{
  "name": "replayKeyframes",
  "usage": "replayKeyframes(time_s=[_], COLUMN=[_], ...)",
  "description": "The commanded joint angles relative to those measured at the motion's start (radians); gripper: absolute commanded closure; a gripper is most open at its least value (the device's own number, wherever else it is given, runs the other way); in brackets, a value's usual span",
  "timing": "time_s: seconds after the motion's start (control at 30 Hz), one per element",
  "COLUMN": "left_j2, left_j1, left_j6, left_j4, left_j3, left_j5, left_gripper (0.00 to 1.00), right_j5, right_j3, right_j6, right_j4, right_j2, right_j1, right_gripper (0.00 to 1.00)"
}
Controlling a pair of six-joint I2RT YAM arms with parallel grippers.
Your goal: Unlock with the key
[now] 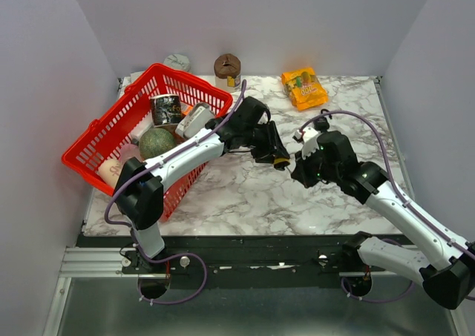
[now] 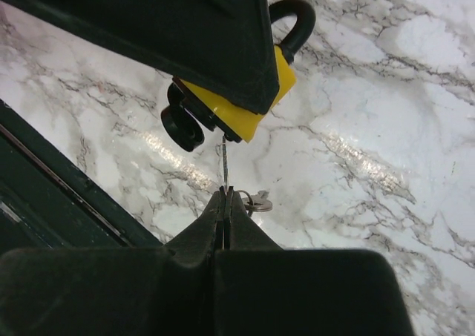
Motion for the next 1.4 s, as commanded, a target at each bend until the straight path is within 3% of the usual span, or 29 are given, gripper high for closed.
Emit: replayKeyframes(time_s=[0.0, 0.63, 1.37], left_j2=[-0.057, -0.034, -0.032], left_j1=[-0.002, -0.002, -0.002], left_j6=[-0.015, -0.011, -0.011], left_j4=[0.044, 0.038, 0.037], left_j3=[-0.008, 0.013, 0.019], left_j5=[0.013, 0.024, 0.025], left_gripper=[1.0, 1.0, 1.0], right_j5=[0.009, -0.172, -0.185], right_j3=[0.051, 0.045, 0.013], right_j6=[-0.023, -0.018, 0.008], right_j4=[0.038, 0.069, 0.176], right_j2=[0.002, 0.025, 0.105], right_j1=[0.003, 0.003, 0.005], right_gripper=[0.99, 0.99, 0.99])
